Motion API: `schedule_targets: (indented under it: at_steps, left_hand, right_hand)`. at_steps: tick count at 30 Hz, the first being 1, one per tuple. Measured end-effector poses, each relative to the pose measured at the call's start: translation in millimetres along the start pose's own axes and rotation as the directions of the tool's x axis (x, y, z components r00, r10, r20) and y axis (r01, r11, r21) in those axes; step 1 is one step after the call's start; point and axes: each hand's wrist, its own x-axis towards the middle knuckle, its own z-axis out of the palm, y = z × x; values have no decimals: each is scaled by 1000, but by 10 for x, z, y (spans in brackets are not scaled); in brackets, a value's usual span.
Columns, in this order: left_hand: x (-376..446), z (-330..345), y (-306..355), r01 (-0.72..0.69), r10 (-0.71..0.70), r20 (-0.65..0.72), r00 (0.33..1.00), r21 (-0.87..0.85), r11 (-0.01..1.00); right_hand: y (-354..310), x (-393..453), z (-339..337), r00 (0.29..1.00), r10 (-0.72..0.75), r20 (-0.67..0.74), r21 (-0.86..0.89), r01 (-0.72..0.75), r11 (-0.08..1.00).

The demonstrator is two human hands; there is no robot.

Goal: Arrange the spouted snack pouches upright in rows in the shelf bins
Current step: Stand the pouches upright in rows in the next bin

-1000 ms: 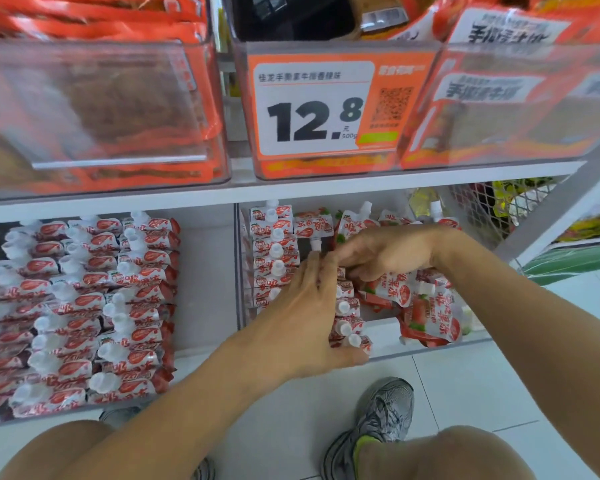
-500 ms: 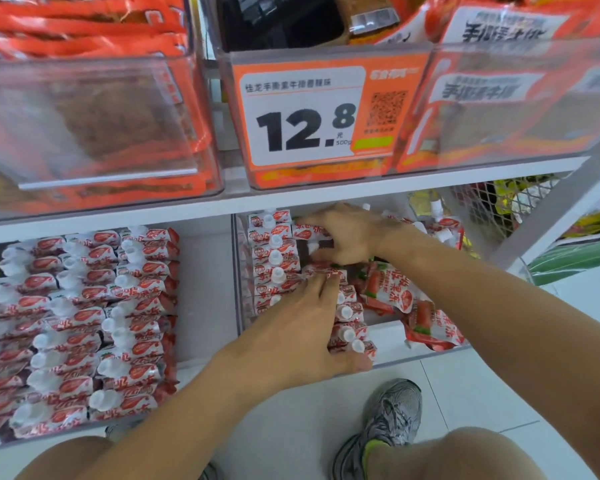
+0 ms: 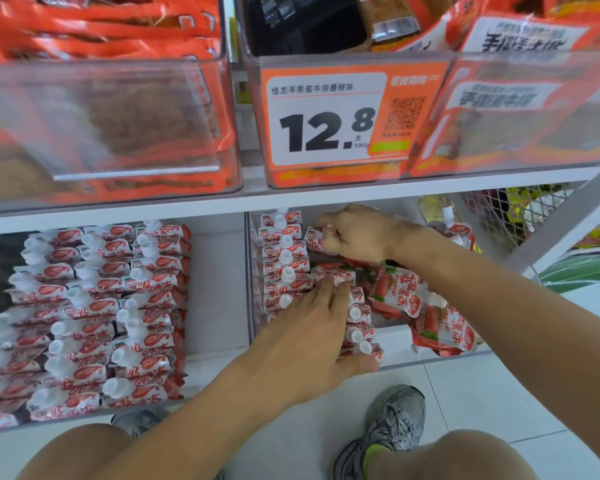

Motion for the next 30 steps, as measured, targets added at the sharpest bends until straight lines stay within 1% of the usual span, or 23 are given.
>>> schedule_targets:
  at_steps: [2, 3, 5, 7, 8, 9, 10, 11, 13, 14, 16, 20, 23, 25, 30]
  left_hand:
    - [-16, -26, 27, 8, -8, -17, 1000, 16, 1000]
    - [-39, -32, 37, 5, -4, -39, 999, 26, 1000]
    - [-121, -36, 38, -31, 42, -172, 984, 63, 998]
    - [-256, -25, -6, -20, 51, -331, 942, 98, 995]
    - [-324, -5, -56, 2, 22, -416, 909, 57, 998]
    - [-393, 21, -119, 25, -30, -487, 873, -18, 1000]
    - [-462, 46, -177, 47, -95, -532, 842, -103, 994]
    - [-526, 61, -215, 73, -157, -548, 822, -171, 983]
    - [-620, 109, -256, 118, -261, -532, 806, -287, 951]
    - [-654, 130, -251, 133, -313, -501, 807, -362, 923]
    - [-678, 178, -226, 130, -377, -443, 813, -493, 860]
    - [-676, 246, -217, 156, -386, -440, 811, -473, 867]
    - [-665, 276, -241, 139, -379, -438, 815, -487, 862]
    - [-667, 285, -264, 137, -382, -426, 820, -502, 854]
    - [-663, 308, -284, 126, -382, -418, 824, -523, 843]
  right_hand:
    - [8, 7, 26, 1000, -13, 10, -43, 14, 999]
    - [27, 5, 34, 1000, -1, 10, -26, 1, 1000]
    - [79, 6, 45, 999, 46, -19, 17, -46, 999]
    - [103, 6, 59, 997, 71, -34, -6, -72, 997]
    - [91, 3, 64, 997, 65, -37, -27, -66, 997]
    - [59, -5, 64, 998, 44, -37, -38, -45, 998]
    - [26, -14, 64, 1000, 17, -24, -33, -18, 999]
    - [-5, -30, 59, 1000, -3, -7, -9, 3, 1000]
    - [-52, -73, 45, 999, -5, 33, 50, 4, 999]
    - [-64, -95, 40, 998, -1, 59, 63, -3, 998]
    - [-93, -125, 14, 991, 0, 131, 56, -7, 998]
    - [-134, -100, -97, 963, 24, 267, 65, -43, 997]
    - [-171, -136, -148, 955, 44, 292, 1, -47, 999]
    - [-222, -222, -165, 945, 80, 316, -11, -81, 997]
    - [-257, -273, -192, 902, 118, 415, 84, -168, 982]
